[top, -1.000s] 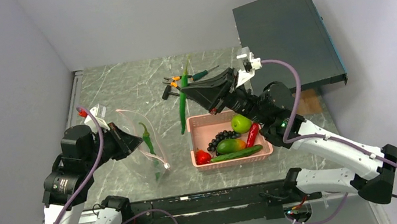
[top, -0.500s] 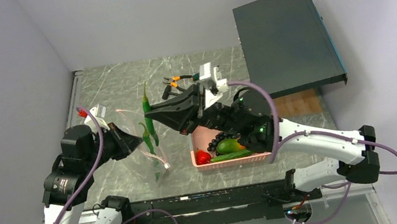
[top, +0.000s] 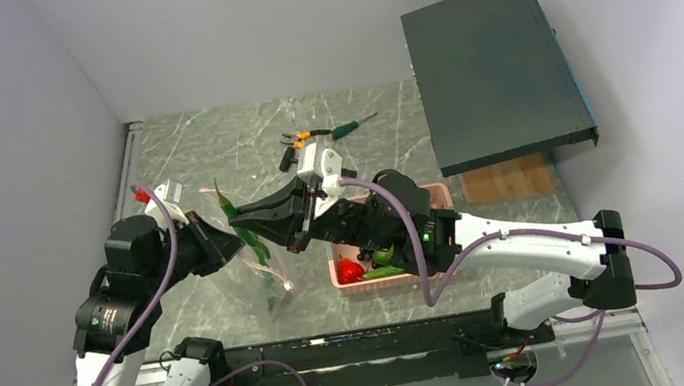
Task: Place the food in the zip-top bag and seal the zipper
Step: Place the fake vegetable in the zipper food storage bag.
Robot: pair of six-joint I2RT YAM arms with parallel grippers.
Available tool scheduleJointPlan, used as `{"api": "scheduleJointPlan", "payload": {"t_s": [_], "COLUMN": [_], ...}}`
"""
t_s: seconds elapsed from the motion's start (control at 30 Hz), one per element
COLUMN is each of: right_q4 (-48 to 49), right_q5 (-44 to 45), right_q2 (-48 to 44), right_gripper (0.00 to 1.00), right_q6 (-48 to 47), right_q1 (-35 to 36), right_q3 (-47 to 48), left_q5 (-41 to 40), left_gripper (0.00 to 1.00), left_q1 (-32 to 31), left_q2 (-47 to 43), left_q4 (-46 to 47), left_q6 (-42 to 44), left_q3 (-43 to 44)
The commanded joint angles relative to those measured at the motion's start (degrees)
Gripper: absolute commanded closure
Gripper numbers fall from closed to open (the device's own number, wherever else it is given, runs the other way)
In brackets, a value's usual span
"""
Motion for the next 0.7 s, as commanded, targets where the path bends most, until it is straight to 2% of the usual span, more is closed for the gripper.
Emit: {"api": "scheduleJointPlan", "payload": {"t_s": [0.0, 0.13, 0.3, 0.43, 0.5, 0.57, 0.67], "right_q4": [1.91, 0.39, 0.62, -0.01, -1.24, -2.44, -4.09], "right_q5": [6.58, 10.14, 11.37, 10.43, 11.05, 12.29, 14.74], "right_q2": [-0.23, 0.06, -1.03, -1.73, -2.12, -2.85, -4.14], "right_gripper": [1.00, 1.00, 0.96, 0.75, 0.61, 0.54, 0.51], "right_q6": [-3.90, -2.68, 4.33, 9.25, 10.54, 11.04, 10.68], "right_q1": [0.47, 0.51, 0.48, 0.59, 0.65, 0.65, 0.66], "right_q3": [0.20, -0.94, -5.12, -7.19, -7.49, -7.69, -7.83], "left_q5": [0.22, 0.14, 0.09, 0.30, 0.26, 0.26, 0.35], "left_gripper": [1.00, 1.00, 1.00, 1.00, 1.00, 1.00, 1.00], "left_q1": [-0.29, -0.26, -0.24, -0.29, -0.28, -0.23, -0.23], "left_q2": [-0.31, -0.42, -0.47, -0.43, -0.38, -0.46, -0.67], "left_q4": [0.64, 0.48, 0.44, 0.66, 0.64, 0.55, 0.55], "left_q6": [-0.33, -0.19, -0.13, -0.02, 0.09, 0.12, 0.11], "left_q3": [1.39, 1.45, 1.54, 1.36, 1.41, 1.43, 1.37]}}
